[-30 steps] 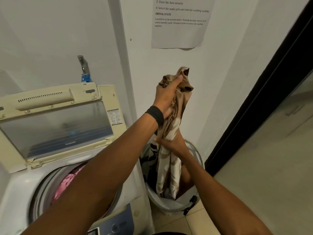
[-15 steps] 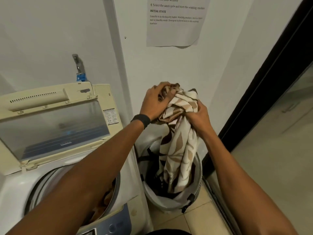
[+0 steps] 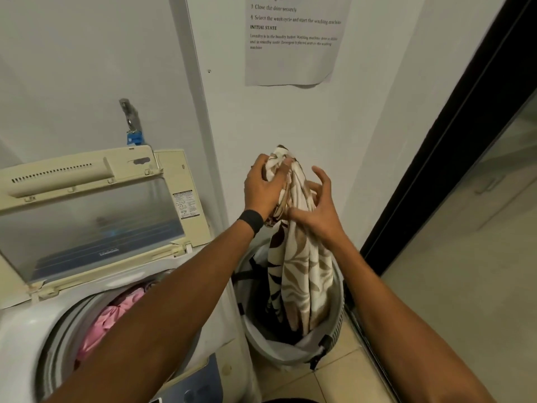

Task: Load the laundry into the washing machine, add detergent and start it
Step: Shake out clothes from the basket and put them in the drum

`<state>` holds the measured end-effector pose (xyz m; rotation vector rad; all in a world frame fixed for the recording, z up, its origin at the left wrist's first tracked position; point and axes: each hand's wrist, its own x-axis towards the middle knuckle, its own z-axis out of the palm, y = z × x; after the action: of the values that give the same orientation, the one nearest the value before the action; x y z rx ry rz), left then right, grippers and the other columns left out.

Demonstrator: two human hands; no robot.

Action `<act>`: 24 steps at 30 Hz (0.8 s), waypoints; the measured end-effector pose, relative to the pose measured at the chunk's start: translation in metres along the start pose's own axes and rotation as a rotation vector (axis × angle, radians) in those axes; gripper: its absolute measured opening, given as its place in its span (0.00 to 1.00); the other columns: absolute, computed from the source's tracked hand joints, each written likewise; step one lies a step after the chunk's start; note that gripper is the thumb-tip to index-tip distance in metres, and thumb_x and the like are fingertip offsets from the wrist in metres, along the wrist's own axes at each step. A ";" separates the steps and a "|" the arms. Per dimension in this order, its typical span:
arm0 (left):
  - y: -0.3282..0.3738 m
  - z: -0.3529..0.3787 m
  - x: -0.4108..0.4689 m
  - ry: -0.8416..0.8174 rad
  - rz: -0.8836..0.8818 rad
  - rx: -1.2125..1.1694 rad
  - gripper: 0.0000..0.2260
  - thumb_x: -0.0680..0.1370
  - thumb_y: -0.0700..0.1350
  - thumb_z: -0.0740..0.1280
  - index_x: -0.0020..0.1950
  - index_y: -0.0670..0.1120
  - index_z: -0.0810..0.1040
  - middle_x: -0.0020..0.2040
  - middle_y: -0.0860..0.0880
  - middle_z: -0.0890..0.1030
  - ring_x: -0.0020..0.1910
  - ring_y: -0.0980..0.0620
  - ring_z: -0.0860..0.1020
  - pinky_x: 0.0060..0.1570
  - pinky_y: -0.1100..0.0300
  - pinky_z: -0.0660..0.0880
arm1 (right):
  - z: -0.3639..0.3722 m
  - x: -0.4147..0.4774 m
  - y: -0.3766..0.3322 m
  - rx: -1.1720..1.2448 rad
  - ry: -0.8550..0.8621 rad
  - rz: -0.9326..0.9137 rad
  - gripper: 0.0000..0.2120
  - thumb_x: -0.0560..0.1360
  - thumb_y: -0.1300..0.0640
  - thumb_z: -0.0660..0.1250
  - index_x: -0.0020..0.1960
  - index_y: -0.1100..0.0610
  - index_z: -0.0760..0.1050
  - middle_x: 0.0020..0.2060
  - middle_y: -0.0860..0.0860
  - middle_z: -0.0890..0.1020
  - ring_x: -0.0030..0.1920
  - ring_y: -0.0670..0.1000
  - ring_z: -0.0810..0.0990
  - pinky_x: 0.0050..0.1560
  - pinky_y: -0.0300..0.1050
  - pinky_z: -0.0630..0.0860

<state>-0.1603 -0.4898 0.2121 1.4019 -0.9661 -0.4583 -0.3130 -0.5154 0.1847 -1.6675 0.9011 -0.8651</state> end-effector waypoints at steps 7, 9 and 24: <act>0.025 -0.019 0.028 0.120 0.073 0.020 0.15 0.79 0.58 0.71 0.46 0.47 0.75 0.42 0.49 0.81 0.43 0.49 0.80 0.48 0.50 0.79 | 0.002 -0.025 0.066 -0.437 -0.292 0.267 0.27 0.75 0.58 0.71 0.73 0.56 0.73 0.66 0.56 0.79 0.66 0.58 0.78 0.65 0.50 0.75; 0.012 -0.033 0.031 0.174 0.065 0.165 0.14 0.78 0.58 0.71 0.47 0.48 0.75 0.44 0.48 0.81 0.45 0.47 0.79 0.49 0.49 0.78 | -0.019 -0.019 0.050 -0.489 -0.259 0.268 0.17 0.76 0.60 0.70 0.65 0.58 0.80 0.59 0.57 0.83 0.60 0.58 0.82 0.63 0.52 0.78; 0.015 -0.004 0.000 -0.305 -0.134 -0.222 0.37 0.76 0.71 0.66 0.79 0.54 0.66 0.74 0.48 0.75 0.73 0.49 0.74 0.73 0.45 0.70 | -0.011 0.034 -0.047 0.179 0.128 -0.035 0.20 0.73 0.57 0.76 0.64 0.53 0.77 0.57 0.55 0.84 0.58 0.57 0.84 0.60 0.65 0.80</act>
<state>-0.1607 -0.4849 0.2269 1.2191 -1.0325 -0.8731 -0.2995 -0.5404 0.2371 -1.4901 0.8558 -1.0548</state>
